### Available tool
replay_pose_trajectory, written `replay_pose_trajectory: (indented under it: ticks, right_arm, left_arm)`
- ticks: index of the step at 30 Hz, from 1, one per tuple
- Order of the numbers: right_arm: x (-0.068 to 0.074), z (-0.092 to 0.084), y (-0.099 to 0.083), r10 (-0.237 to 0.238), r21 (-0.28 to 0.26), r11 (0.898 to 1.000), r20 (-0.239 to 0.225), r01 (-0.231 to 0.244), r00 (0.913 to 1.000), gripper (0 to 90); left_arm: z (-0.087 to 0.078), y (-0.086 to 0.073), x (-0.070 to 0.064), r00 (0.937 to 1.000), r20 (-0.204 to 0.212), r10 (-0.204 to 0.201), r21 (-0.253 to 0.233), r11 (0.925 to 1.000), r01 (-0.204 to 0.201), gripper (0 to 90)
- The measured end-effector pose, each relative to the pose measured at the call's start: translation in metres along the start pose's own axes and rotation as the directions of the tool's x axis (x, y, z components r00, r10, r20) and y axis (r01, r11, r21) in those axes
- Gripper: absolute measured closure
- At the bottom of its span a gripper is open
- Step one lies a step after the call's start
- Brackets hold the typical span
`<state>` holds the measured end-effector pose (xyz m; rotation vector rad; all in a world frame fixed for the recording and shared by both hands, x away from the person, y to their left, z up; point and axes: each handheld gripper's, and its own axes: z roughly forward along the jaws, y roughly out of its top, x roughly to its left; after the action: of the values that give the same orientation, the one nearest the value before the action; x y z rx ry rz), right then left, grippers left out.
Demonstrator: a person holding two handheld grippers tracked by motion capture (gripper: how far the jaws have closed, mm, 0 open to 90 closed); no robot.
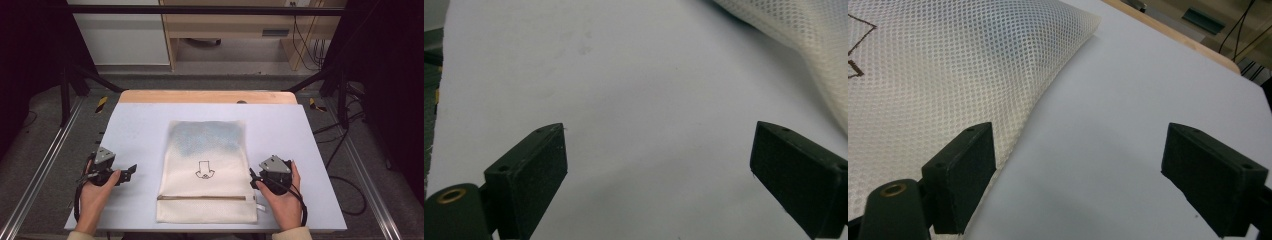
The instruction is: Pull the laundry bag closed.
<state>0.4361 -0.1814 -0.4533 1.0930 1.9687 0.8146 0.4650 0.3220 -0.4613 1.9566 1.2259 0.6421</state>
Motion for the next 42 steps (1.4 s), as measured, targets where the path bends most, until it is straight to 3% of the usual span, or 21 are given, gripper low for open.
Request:
replay_pose_trajectory:
  ticks: [3, 6, 9, 11, 14, 19, 21, 25, 26, 28, 31, 33, 37, 39, 42]
  right_arm:
    - [0.005, 0.000, 0.009, 0.009, 0.029, 1.000, 0.005, -0.009, 0.9999, 13.4]
    - [0.014, 0.000, 0.015, -0.025, 0.049, 0.998, -0.022, 0.026, 0.9994, 12.9]
    - [0.027, 0.000, 0.020, -0.077, 0.049, 0.996, -0.043, 0.079, 0.9961, 13.7]
    - [0.034, -0.001, 0.025, -0.071, 0.048, 0.996, -0.091, 0.075, 0.9933, 15.5]
    - [0.046, -0.002, 0.031, -0.090, 0.040, 0.995, -0.113, 0.095, 0.9895, 16.8]
    - [0.062, -0.007, 0.039, -0.130, 0.019, 0.991, -0.145, 0.135, 0.9808, 19.0]
    - [0.066, -0.011, 0.044, -0.140, 0.010, 0.989, -0.168, 0.144, 0.9758, 21.3]
    - [0.072, -0.015, 0.052, -0.176, -0.005, 0.984, -0.190, 0.178, 0.9660, 21.6]
    - [0.075, -0.016, 0.060, -0.189, 0.006, 0.981, -0.220, 0.195, 0.9569, 21.6]
    - [0.078, -0.014, 0.067, -0.188, 0.013, 0.980, -0.249, 0.197, 0.9502, 20.0]
    - [0.084, -0.008, 0.080, -0.180, 0.036, 0.978, -0.338, 0.203, 0.9240, 17.5]
    - [0.091, -0.005, 0.091, -0.203, 0.037, 0.972, -0.374, 0.233, 0.9051, 18.6]
    - [0.109, 0.004, 0.112, -0.256, 0.040, 0.953, -0.419, 0.300, 0.8712, 23.9]
    - [0.116, 0.006, 0.120, -0.269, 0.044, 0.948, -0.423, 0.316, 0.8656, 28.1]
    - [0.124, 0.008, 0.132, -0.285, 0.033, 0.942, -0.450, 0.335, 0.8465, 33.9]
  left_arm:
    - [-0.017, -0.006, -0.005, 1.0000, 0.005, -0.008, -0.056, 0.9984, 0.009, 8.4]
    - [-0.032, -0.008, -0.009, 0.9999, 0.004, -0.015, -0.088, 0.9960, 0.016, 8.6]
    - [-0.044, -0.014, -0.012, 0.9997, 0.007, -0.022, -0.097, 0.9951, 0.023, 8.6]
    - [-0.047, -0.016, -0.014, 0.9995, 0.010, -0.030, -0.094, 0.9950, 0.031, 8.6]
    - [-0.061, -0.024, -0.023, 0.9997, 0.013, -0.020, -0.094, 0.9954, 0.021, 8.6]
    - [-0.064, -0.025, -0.028, 0.9999, 0.016, -0.005, -0.094, 0.9956, 0.007, 9.8]
    - [-0.060, -0.024, -0.026, 0.9998, 0.009, -0.017, -0.072, 0.9973, 0.018, 9.8]
    - [-0.061, -0.024, -0.026, 0.9996, 0.010, -0.028, -0.090, 0.9955, 0.029, 12.5]
    - [-0.062, -0.024, -0.026, 0.9994, 0.015, -0.032, -0.085, 0.9958, 0.033, 12.5]
    - [-0.063, -0.024, -0.025, 0.9990, 0.018, -0.041, -0.091, 0.9949, 0.043, 12.4]
    - [-0.065, -0.023, -0.024, 0.9989, 0.012, -0.045, -0.103, 0.9936, 0.046, 11.9]
    - [-0.065, -0.023, -0.022, 0.9988, 0.017, -0.047, -0.104, 0.9934, 0.048, 10.7]
    - [-0.064, -0.023, -0.018, 0.9976, 0.019, -0.066, -0.112, 0.9914, 0.068, 9.5]
    - [-0.064, -0.023, -0.016, 0.9967, 0.021, -0.078, -0.107, 0.9910, 0.080, 9.4]
    - [-0.064, -0.024, -0.017, 0.9967, 0.012, -0.080, -0.098, 0.9919, 0.081, 9.4]
